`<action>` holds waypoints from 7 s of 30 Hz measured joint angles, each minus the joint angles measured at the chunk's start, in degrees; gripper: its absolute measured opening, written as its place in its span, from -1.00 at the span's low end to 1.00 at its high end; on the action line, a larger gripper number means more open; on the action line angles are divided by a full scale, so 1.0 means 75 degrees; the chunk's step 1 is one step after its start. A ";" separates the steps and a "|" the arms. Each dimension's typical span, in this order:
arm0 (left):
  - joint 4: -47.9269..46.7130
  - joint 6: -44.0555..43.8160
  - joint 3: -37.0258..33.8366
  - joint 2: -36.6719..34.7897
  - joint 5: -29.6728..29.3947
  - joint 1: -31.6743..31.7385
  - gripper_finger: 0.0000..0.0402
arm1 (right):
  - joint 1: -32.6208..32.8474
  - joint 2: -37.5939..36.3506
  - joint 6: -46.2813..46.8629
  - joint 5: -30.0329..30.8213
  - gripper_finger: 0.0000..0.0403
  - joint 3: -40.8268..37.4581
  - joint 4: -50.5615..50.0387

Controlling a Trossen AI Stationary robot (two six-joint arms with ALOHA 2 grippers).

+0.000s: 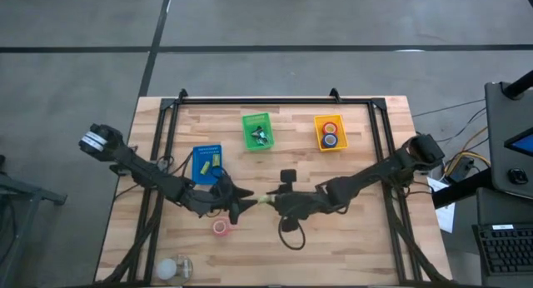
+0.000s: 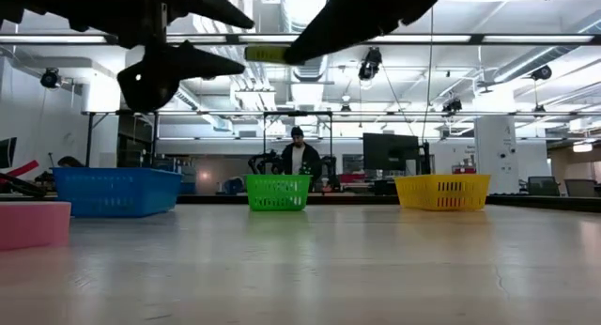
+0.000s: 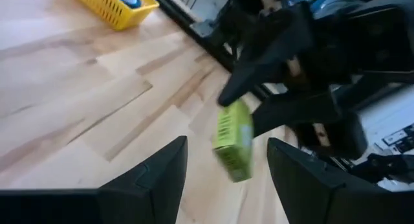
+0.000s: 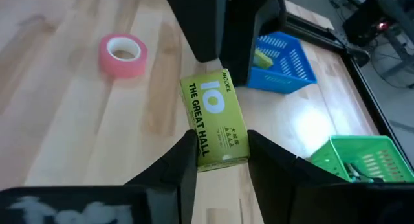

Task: Pick and place Stapler, Stapler remover, tape
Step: Put the green staple pin box into the blue bin

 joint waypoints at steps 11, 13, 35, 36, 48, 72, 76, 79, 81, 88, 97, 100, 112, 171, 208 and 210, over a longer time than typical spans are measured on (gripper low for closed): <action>0.0643 0.0427 0.0055 0.0572 0.0116 0.0102 0.07 | -0.0107 0.0050 -0.0116 0.0323 -0.43 -0.0004 0.0020; 0.0932 0.0529 0.0055 0.0621 0.0134 0.0145 0.07 | -0.0107 0.0069 -0.0116 0.0332 -0.44 -0.0001 0.0053; 0.1100 0.1228 0.0012 0.0566 0.0518 0.0503 -0.75 | -0.0127 0.0093 0.0164 0.0388 -0.16 -0.0023 -0.0026; 0.1082 0.1225 0.0012 0.0530 0.0507 0.0503 -0.70 | -0.0127 0.0093 0.0201 0.0386 -0.12 -0.0024 -0.0125; -0.2236 0.0579 -0.0047 -0.1034 -0.0279 0.0520 -0.77 | -0.0022 0.0093 0.1108 0.0327 0.18 -0.0237 -0.1029; -0.3040 0.0054 -0.0656 -0.2169 -0.0304 0.0488 -0.62 | -0.0355 0.2485 0.1921 -0.2073 0.63 -0.0368 0.2699; -0.3031 0.0083 -0.0656 -0.2175 -0.0304 0.0488 -0.57 | -0.0375 0.2873 0.1889 -0.1919 0.67 0.0042 0.2193; -0.3020 0.0080 -0.0704 -0.2175 -0.0306 0.0488 -0.55 | -0.0393 0.3047 0.1874 -0.1813 0.64 0.0173 0.2168; -0.3058 0.0060 -0.0763 -0.2175 -0.0336 0.0488 -0.54 | -0.0398 0.3142 0.1885 -0.1833 0.59 0.0229 0.2198; -0.3028 -0.0216 -0.0860 -0.2173 -0.0362 0.0488 -0.54 | -0.0390 0.3150 0.1834 -0.1895 0.28 0.0232 0.2191; -0.3025 -0.0332 -0.0860 -0.2163 -0.0336 0.0488 -0.54 | -0.0384 0.3150 0.1601 -0.1899 -0.24 0.0259 0.2149; -0.3028 -0.0334 -0.0860 -0.2163 -0.0336 0.0488 -0.54 | -0.0387 0.3150 0.1495 -0.1867 -0.37 0.0258 0.2169; -0.3025 -0.0760 -0.0860 -0.2160 -0.0223 0.0479 -0.54 | -0.0417 0.2891 0.0979 -0.1708 -0.41 0.0223 0.1910; -0.0356 -0.0093 -0.0860 -0.1210 0.0538 0.0520 -0.13 | -0.0649 0.1072 -0.1687 -0.0216 -0.43 0.0259 0.2152; -0.6686 -0.1045 -0.0857 -0.4011 -0.0538 0.0642 -0.71 | -0.0558 0.1055 0.0071 -0.0024 0.26 0.0043 0.0678; -0.8042 -0.2098 -0.0857 -0.4304 -0.0886 0.0680 -0.70 | -0.0556 0.1055 0.0211 -0.0048 0.24 -0.0021 0.0675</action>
